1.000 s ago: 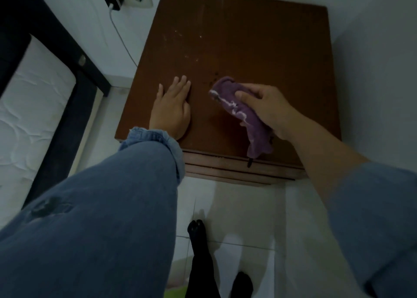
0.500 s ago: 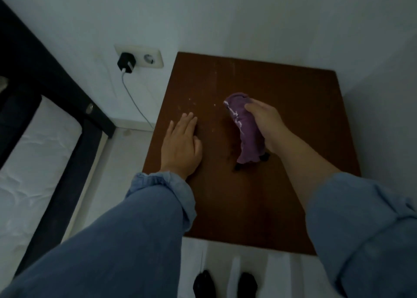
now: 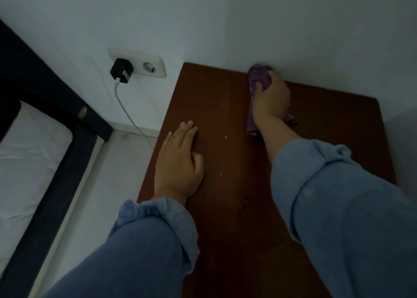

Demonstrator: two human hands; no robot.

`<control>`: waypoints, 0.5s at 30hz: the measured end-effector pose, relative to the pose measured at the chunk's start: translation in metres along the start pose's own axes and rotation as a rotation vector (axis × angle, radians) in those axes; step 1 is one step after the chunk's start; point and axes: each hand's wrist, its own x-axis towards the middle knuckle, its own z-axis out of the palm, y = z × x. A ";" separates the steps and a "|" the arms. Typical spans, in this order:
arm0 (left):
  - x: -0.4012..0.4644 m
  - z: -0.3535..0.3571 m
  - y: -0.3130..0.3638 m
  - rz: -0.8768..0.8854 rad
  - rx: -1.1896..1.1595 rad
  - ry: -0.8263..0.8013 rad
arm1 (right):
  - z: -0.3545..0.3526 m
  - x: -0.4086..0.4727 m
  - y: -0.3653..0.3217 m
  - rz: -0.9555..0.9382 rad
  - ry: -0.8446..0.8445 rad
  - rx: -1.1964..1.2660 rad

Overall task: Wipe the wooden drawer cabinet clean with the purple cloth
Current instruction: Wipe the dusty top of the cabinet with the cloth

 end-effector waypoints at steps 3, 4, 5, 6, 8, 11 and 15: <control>0.001 0.000 -0.001 -0.014 -0.005 -0.012 | 0.019 0.002 -0.009 -0.063 0.047 0.032; 0.001 0.000 -0.001 -0.016 -0.002 -0.019 | 0.022 0.002 -0.011 -0.070 0.039 0.033; 0.002 0.000 -0.001 -0.021 0.000 -0.022 | 0.025 0.004 -0.012 -0.075 0.027 0.026; 0.002 0.000 -0.001 -0.025 -0.003 -0.022 | 0.026 0.005 -0.011 -0.085 0.012 0.014; 0.002 -0.001 -0.001 -0.029 -0.003 -0.023 | 0.027 0.005 -0.011 -0.179 -0.024 -0.008; 0.001 -0.001 -0.001 -0.030 0.003 -0.021 | 0.039 0.005 -0.022 -0.423 -0.137 -0.035; 0.004 -0.001 -0.001 -0.022 -0.017 -0.011 | 0.053 0.018 -0.035 -0.432 -0.243 -0.033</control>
